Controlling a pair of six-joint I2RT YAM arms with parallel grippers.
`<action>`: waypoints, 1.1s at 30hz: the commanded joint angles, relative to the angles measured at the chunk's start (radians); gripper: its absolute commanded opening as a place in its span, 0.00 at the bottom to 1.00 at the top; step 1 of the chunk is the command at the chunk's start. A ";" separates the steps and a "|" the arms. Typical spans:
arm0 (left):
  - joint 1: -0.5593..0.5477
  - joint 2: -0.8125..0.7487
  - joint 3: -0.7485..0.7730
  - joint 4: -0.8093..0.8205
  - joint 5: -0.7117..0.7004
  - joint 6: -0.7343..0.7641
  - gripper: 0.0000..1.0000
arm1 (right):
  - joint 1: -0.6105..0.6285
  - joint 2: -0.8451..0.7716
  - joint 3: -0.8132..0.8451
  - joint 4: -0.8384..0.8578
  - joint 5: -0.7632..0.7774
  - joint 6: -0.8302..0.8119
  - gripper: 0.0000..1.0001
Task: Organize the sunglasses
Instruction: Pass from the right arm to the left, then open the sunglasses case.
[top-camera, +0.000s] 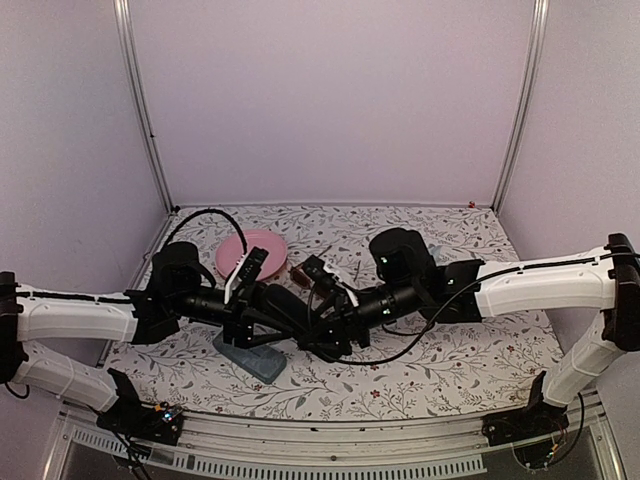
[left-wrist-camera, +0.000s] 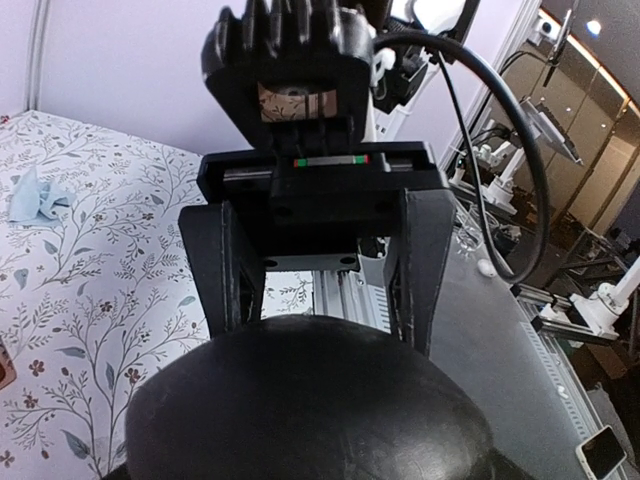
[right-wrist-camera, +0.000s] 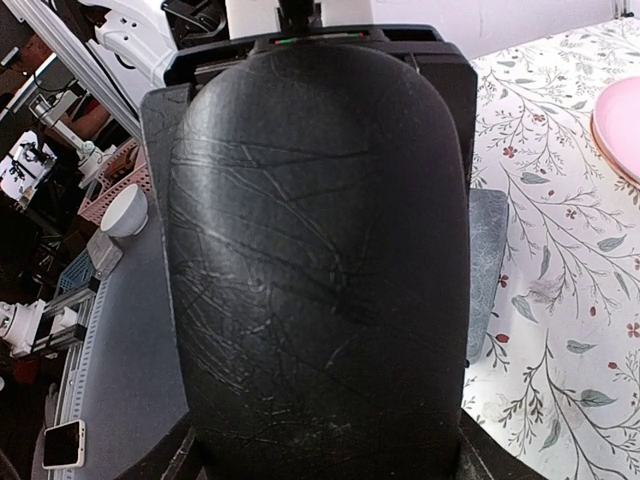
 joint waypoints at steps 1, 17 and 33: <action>-0.002 0.015 0.028 0.045 0.019 0.003 0.47 | 0.004 0.029 -0.001 0.056 -0.032 0.013 0.48; 0.005 -0.018 0.036 -0.077 -0.038 0.040 0.00 | 0.004 0.027 0.015 -0.066 0.054 -0.001 0.80; 0.003 0.042 0.061 -0.200 -0.018 0.100 0.00 | 0.004 0.028 0.024 -0.058 0.066 -0.003 0.60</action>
